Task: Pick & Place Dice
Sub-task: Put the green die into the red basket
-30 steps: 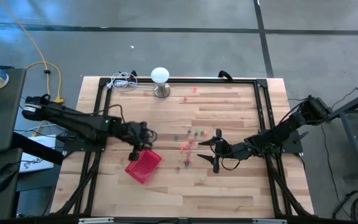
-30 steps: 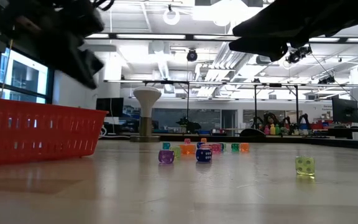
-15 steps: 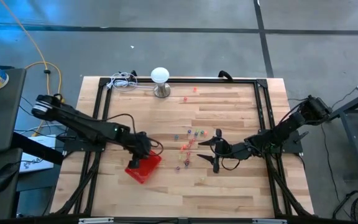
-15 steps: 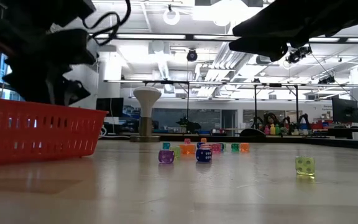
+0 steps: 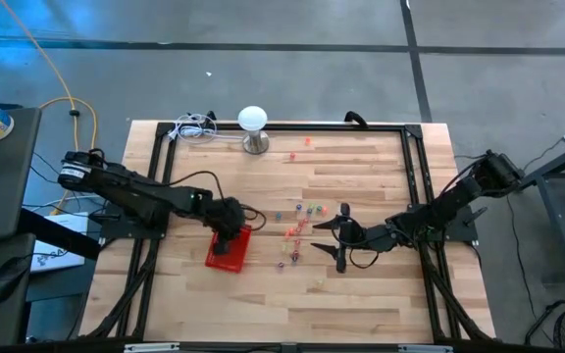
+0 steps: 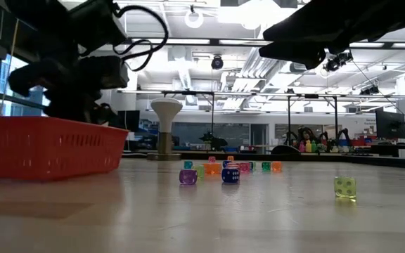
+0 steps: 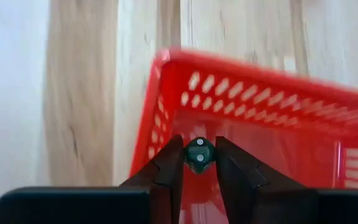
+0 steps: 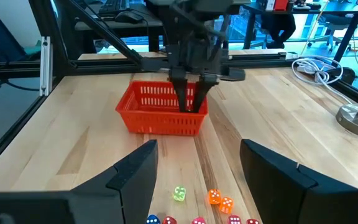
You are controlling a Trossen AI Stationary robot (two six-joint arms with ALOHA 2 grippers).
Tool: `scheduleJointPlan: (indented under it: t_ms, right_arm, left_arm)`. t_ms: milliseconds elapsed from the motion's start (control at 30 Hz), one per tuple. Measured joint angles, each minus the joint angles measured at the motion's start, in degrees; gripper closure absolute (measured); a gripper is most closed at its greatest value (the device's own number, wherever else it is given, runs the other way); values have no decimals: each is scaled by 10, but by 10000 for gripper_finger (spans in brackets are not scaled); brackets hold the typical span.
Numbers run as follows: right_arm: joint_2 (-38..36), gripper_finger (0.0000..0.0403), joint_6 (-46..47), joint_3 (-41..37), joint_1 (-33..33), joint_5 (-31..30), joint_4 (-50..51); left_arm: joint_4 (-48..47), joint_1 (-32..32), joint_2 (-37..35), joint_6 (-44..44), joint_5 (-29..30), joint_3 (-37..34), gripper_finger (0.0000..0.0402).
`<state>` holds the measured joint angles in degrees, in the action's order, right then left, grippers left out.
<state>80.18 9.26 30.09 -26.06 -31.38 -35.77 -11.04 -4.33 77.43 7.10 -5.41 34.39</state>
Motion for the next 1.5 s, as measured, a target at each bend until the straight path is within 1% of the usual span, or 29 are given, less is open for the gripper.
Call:
scheduleJointPlan:
  t_ms: [267,400,533,733,867,1033,1200,1300,1367,1467,1500]
  right_arm:
    - [0,184,0,0,0,0,0]
    - [0,184,0,0,0,0,0]
    - [0,184,0,0,0,0,0]
    - [0,184,0,0,0,0,0]
    - [0,184,0,0,0,0,0]
    - [0,184,0,0,0,0,0]
    - [0,184,0,0,0,0,0]
    - [0,184,0,0,0,0,0]
    - [0,184,0,0,0,0,0]
    - [0,184,0,0,0,-1,0]
    - [0,184,0,0,0,-2,0]
  left_arm:
    - [20,51,0,-29,3,0,332]
    - [55,67,0,-43,3,0,332]
    - [91,76,0,-43,3,0,332]
    - [96,78,0,-50,5,0,332]
    - [118,80,0,-50,29,0,332]
    - [147,88,0,-56,31,0,332]
    - [149,99,0,-49,30,0,332]
    - [124,99,-8,-41,12,1,332]
    - [71,94,-16,-45,-3,12,332]
    - [-14,82,-21,-35,-7,27,332]
    - [-29,78,-21,-32,-8,30,332]
